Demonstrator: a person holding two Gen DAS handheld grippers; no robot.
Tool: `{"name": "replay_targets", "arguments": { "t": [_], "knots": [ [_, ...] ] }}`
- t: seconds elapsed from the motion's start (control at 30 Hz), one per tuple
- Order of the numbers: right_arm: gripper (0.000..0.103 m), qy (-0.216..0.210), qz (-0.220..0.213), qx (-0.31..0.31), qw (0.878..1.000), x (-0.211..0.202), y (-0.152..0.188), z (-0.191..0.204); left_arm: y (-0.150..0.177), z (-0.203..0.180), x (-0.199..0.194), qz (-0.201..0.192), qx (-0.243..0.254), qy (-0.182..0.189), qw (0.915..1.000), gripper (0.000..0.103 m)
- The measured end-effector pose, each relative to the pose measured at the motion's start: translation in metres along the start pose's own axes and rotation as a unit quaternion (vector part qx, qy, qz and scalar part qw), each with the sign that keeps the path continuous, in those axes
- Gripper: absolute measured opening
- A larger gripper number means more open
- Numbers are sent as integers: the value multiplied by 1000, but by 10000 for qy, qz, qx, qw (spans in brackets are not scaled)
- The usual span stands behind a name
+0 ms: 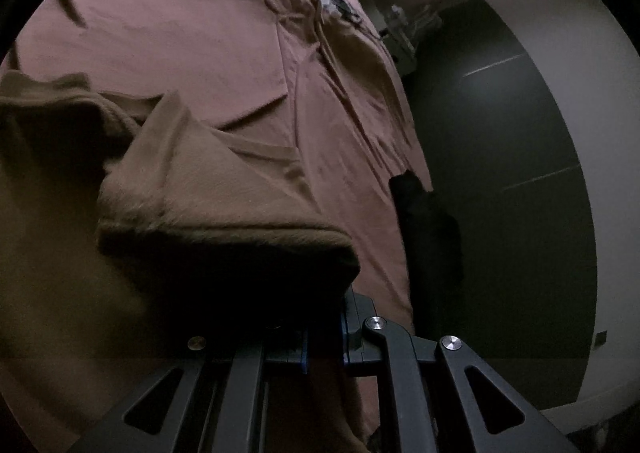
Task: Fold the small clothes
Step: 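Pinch the folded shirt edge with both tools and straighten it, then open both tools and raise them from the shirt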
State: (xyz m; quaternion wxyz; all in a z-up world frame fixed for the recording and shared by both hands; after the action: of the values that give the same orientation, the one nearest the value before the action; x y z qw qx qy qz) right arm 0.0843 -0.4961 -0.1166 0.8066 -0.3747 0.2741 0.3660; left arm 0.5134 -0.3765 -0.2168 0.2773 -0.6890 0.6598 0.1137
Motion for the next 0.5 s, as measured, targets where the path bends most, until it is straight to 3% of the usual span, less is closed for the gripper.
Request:
{"name": "replay_targets", "arguments": {
  "t": [0.4,0.47,0.5],
  "knots": [
    [1,133,-34,43,9999,3,1,-3,-14,10,40,175,2,-72,9998,15],
    [1,139,-31,41,9999,3,1,-2,-19,0,38,75,108,109,9999,27],
    [1,145,-22,31,9999,1,2,-3,-21,-6,34,13,160,243,9996,39]
  ]
}}
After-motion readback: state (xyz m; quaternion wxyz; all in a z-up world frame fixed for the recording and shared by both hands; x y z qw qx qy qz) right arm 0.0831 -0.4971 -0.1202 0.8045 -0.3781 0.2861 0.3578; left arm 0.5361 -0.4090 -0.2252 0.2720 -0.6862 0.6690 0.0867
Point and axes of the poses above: each gripper's, at about its wrist camera, not at the fingertips, and x roughly the way its jaws point, z to its left, y to its underside, the point moved 7 cm from there along x, roughly the way its jaws point, and after that the axes turned 8 degrees about y, right-handed, at the moved point
